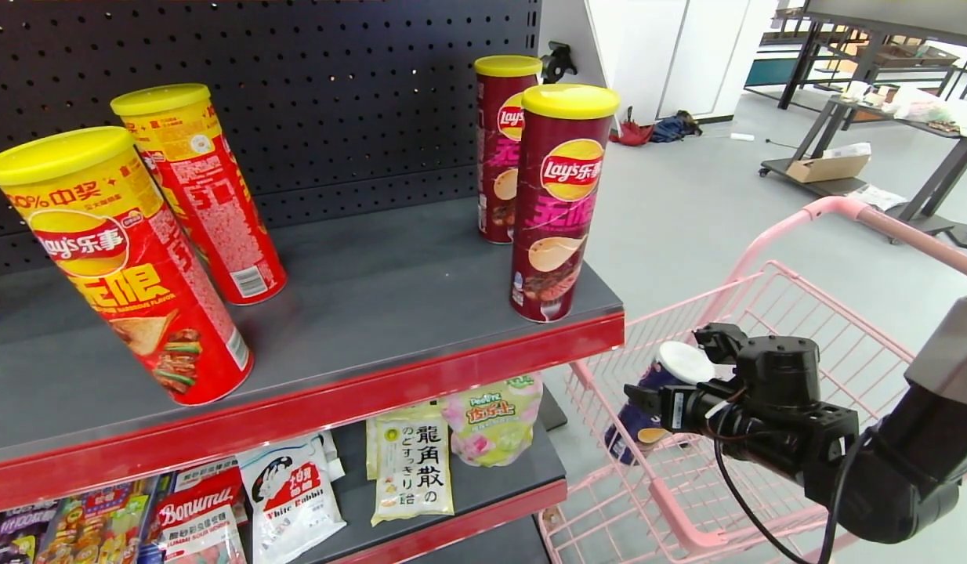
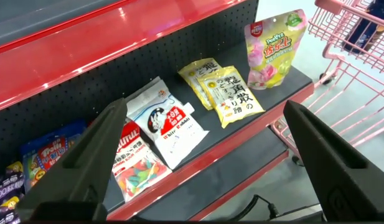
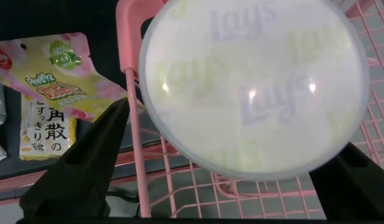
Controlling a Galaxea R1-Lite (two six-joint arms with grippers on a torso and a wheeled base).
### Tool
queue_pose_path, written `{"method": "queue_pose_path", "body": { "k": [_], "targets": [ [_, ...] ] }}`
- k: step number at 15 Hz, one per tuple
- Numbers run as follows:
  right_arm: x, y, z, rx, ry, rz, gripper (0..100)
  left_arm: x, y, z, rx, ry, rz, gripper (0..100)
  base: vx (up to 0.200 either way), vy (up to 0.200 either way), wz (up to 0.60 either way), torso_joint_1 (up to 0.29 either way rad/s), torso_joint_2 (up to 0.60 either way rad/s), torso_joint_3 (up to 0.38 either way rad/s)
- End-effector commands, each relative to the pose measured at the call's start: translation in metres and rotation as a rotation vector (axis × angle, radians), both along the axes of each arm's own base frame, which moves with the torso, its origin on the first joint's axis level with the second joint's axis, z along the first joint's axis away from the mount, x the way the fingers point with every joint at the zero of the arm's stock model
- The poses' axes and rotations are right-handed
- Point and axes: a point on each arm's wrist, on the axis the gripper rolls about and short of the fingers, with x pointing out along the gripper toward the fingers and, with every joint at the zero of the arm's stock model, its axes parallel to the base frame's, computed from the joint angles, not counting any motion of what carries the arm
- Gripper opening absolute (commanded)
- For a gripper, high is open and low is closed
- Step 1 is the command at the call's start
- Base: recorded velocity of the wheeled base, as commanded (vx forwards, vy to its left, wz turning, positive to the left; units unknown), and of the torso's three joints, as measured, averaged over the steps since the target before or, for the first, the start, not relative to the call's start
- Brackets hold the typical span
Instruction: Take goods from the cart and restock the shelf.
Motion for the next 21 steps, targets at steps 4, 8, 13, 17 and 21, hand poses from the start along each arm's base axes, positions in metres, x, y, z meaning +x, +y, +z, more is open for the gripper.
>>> {"method": "queue_pose_path", "body": {
  "k": [4,8,13,17,21],
  "targets": [
    [0.007,0.002,-0.004,0.0,0.0,-0.001,0,0.0,0.0,0.0,0.001,0.002,-0.001,100,0.0,0.0,0.0,0.0,0.0,0.0],
    [0.005,0.002,-0.005,-0.001,0.006,0.001,0,0.0,0.0,0.0,0.001,0.0,-0.001,100,0.0,0.0,0.0,0.0,0.0,0.0],
    [-0.004,-0.013,0.048,-0.037,-0.213,-0.054,0,0.0,0.0,0.001,-0.001,-0.002,-0.002,100,0.0,0.0,0.0,0.0,0.0,0.0],
    [-0.028,-0.048,0.119,-0.154,-0.416,-0.072,0,0.0,0.0,0.0,-0.002,-0.001,-0.01,100,0.0,0.0,0.0,0.0,0.0,0.0],
    [-0.093,-0.059,0.193,-0.175,-0.396,-0.108,0,0.0,0.0,0.0,-0.002,-0.001,-0.007,100,0.0,0.0,0.0,0.0,0.0,0.0]
  ]
}}
